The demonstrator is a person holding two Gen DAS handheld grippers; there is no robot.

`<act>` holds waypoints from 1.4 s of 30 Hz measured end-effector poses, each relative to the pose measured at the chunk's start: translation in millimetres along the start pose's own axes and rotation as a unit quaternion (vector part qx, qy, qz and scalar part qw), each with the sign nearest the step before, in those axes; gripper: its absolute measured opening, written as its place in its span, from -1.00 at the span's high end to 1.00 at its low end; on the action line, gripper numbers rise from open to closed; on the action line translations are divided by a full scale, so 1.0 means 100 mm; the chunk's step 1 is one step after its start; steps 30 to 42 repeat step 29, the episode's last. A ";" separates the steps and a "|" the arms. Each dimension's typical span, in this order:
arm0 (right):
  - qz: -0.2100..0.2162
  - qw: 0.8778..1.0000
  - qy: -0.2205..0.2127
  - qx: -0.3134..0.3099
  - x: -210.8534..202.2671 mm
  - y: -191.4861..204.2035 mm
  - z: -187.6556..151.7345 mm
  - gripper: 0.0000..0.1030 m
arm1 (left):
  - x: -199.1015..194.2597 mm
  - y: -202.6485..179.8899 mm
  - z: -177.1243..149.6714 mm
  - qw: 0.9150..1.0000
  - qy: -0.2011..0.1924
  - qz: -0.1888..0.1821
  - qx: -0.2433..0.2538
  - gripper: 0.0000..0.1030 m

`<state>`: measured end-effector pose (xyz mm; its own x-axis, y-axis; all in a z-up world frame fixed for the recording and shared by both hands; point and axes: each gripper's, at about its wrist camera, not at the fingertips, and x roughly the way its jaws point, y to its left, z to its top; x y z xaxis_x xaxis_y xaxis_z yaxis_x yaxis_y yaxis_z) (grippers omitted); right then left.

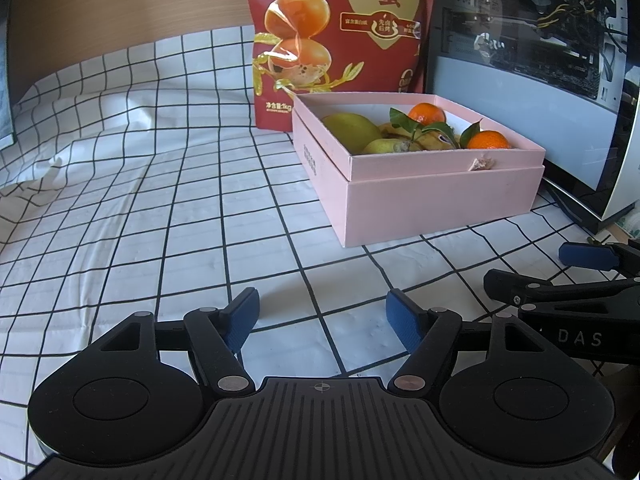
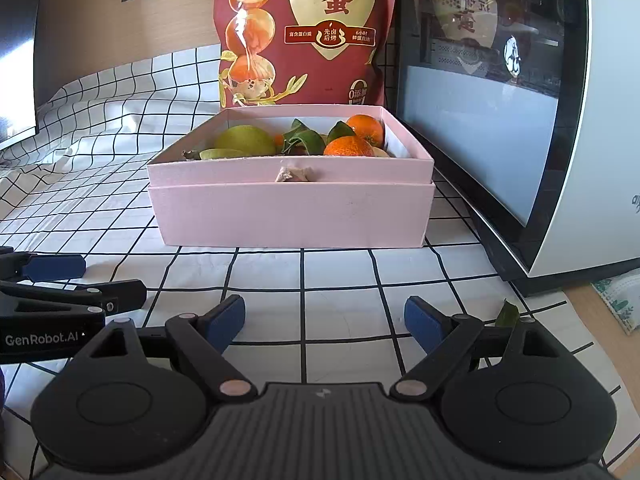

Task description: Organize fruits

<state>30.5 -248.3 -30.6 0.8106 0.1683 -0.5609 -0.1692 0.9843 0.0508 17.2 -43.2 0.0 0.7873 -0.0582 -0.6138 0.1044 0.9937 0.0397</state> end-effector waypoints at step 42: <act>0.001 1.000 0.001 -0.003 0.01 0.00 0.01 -0.70 | 0.00 0.00 0.00 1.000 -0.004 -0.005 0.002 -0.38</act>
